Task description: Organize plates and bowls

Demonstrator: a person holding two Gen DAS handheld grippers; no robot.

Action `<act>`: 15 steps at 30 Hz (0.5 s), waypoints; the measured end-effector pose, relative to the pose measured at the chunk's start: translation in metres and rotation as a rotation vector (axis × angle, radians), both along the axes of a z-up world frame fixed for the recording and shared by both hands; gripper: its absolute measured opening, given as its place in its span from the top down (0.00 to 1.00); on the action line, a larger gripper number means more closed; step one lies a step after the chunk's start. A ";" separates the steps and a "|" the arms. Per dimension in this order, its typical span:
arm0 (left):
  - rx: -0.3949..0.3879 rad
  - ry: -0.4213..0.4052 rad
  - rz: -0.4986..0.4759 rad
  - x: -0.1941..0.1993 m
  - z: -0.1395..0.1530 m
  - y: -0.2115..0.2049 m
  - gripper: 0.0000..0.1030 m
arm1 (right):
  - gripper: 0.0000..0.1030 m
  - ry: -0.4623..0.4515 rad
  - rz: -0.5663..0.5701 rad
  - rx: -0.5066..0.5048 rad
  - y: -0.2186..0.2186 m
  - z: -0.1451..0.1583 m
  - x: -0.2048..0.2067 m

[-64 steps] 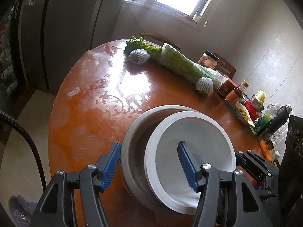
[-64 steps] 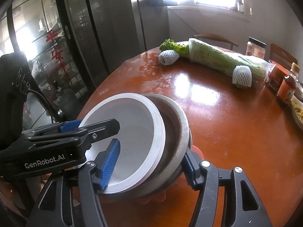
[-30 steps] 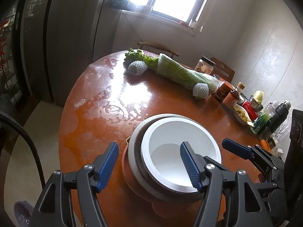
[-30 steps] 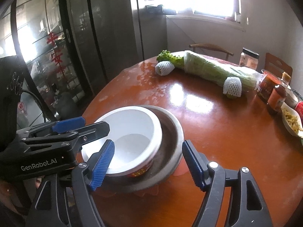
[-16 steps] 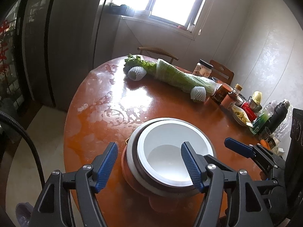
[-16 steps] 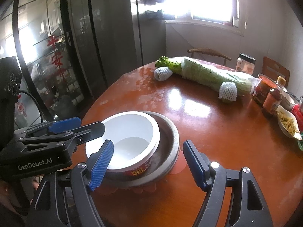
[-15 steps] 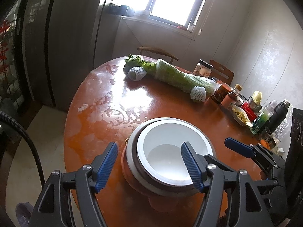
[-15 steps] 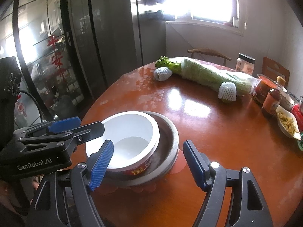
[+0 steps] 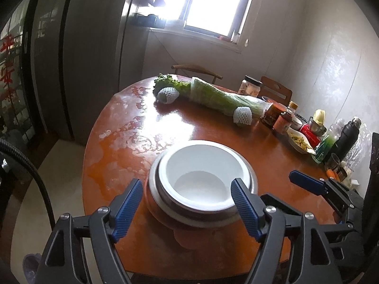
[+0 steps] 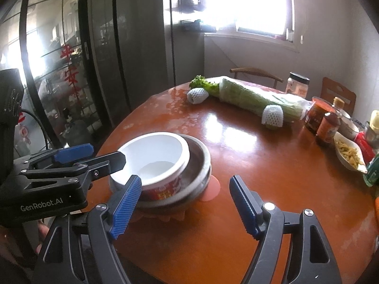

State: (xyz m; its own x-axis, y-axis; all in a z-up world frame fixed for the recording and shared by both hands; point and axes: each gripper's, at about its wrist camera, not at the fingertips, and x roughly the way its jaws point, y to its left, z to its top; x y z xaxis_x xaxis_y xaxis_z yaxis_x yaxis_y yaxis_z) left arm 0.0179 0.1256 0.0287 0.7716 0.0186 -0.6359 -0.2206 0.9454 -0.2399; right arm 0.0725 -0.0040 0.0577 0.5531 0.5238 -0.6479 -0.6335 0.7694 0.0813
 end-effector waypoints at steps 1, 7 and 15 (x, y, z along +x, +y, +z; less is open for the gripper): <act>0.005 -0.001 -0.004 -0.001 0.001 -0.002 0.25 | 0.24 -0.004 -0.003 0.000 -0.003 0.000 -0.002; 0.002 -0.002 0.011 -0.016 0.000 -0.020 0.23 | 0.24 -0.015 -0.029 0.012 -0.028 0.001 -0.018; 0.038 0.036 0.020 -0.034 -0.007 -0.039 0.19 | 0.24 -0.001 -0.056 0.021 -0.051 -0.009 -0.040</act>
State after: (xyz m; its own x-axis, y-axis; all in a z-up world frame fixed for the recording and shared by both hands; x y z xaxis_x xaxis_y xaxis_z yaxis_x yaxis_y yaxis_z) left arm -0.0165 0.0864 0.0214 0.7477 0.0581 -0.6615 -0.2468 0.9491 -0.1956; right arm 0.0323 -0.0548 0.0486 0.5823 0.5058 -0.6364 -0.5897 0.8017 0.0975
